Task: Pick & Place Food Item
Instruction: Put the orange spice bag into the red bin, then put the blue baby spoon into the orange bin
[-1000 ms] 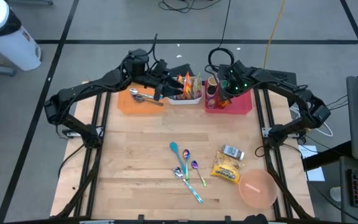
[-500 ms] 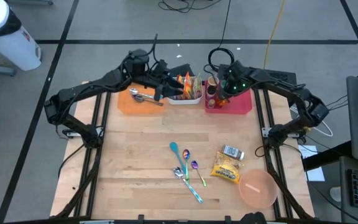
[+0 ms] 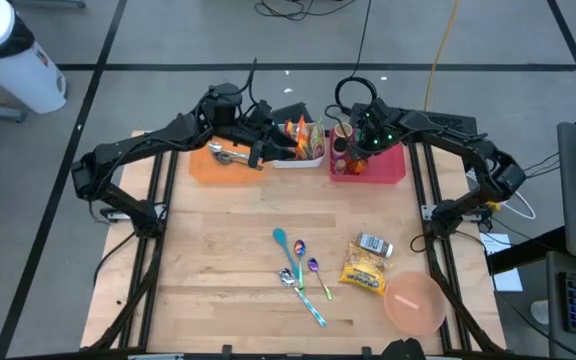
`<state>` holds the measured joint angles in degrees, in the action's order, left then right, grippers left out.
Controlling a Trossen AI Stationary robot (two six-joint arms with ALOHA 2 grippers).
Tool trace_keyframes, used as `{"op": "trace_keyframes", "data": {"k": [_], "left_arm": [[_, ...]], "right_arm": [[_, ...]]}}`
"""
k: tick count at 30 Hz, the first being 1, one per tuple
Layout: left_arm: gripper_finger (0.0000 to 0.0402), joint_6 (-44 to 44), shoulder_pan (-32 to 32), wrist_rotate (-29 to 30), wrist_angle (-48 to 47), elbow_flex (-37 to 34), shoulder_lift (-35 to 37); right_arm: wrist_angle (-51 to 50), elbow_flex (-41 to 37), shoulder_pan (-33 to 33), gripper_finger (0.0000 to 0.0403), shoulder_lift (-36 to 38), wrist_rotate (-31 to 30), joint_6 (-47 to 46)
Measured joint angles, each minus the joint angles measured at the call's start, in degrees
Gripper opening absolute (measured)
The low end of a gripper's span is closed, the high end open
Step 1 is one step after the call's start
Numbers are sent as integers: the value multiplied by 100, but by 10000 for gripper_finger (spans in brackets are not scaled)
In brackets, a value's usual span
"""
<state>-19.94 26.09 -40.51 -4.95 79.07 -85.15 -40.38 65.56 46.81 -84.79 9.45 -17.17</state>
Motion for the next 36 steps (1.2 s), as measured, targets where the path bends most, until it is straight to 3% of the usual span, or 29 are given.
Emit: {"op": "trace_keyframes", "data": {"k": [9,14,20,28,36], "left_arm": [[244,36,-1,0,-3,0,0],[244,-11,-1,1,3,0,-1],[244,7,-1,4,52,-1,-1],[244,-1,-1,7,52,0,-1],[244,1,-1,8,55,0,-1]], "right_arm": [[230,0,0,156,0,434,26],[228,0,11,200,52,430,15],[265,2,178,219,554,386,182],[261,4,352,214,1679,393,115],[663,4,191,217,2838,408,-486]]}}
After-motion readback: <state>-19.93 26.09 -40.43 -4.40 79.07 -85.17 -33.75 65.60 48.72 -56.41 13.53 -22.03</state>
